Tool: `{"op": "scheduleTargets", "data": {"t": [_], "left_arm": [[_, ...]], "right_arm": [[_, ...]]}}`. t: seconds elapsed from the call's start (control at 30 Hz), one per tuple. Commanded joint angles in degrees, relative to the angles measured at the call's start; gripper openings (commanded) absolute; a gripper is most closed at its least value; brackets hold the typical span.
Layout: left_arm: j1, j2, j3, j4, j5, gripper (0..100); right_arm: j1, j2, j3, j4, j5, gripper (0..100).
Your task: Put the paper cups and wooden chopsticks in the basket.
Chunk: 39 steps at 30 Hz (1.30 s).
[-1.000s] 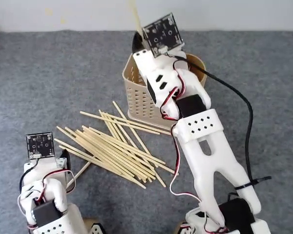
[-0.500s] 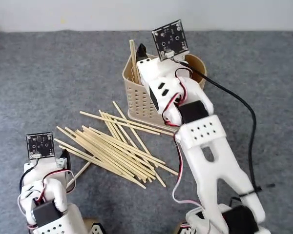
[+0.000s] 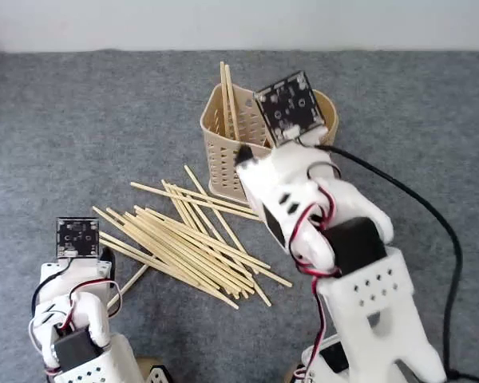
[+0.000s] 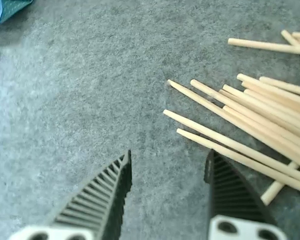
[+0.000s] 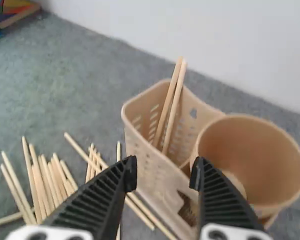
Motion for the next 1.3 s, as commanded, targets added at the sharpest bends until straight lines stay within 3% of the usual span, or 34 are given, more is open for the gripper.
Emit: {"op": "scheduleTargets", "data": {"t": [0.0, 0.2, 0.3, 0.4, 0.57, 0.7, 0.97, 1.13, 1.27], "left_arm": [[2.02, -0.79, -6.37, 0.44, -3.78, 23], [9.67, -0.70, -15.96, 11.34, -4.48, 23], [10.20, -0.70, -17.54, 11.69, -4.48, 23], [10.37, -0.70, -17.71, 11.69, -4.48, 23], [10.46, -0.62, -18.42, 11.78, -4.48, 23], [10.46, 2.81, -23.43, 13.19, -4.48, 23], [10.55, 28.40, -39.69, 18.64, -4.48, 23], [10.20, 40.44, -42.68, 18.20, -4.13, 20], [10.20, 45.45, -42.24, 15.03, 1.41, 15]], "right_arm": [[0.84, -3.82, -2.99, 11.30, -0.53, 17.9], [0.92, -7.96, -0.70, 23.52, -1.05, 17.9], [0.92, -11.12, 5.27, 24.31, -1.05, 16.4], [0.92, -14.81, 12.57, 23.25, -1.05, 8.7], [1.63, -20.62, 22.33, 19.03, -1.05, 3.5], [7.60, -25.10, 26.90, 13.58, -1.05, 3.2], [9.10, -31.52, 40.44, 1.36, -10.99, 3.2], [8.92, -37.14, 47.82, -5.49, -14.07, 3.2], [9.19, -43.91, 56.53, -14.11, -18.37, 3.2]]}}
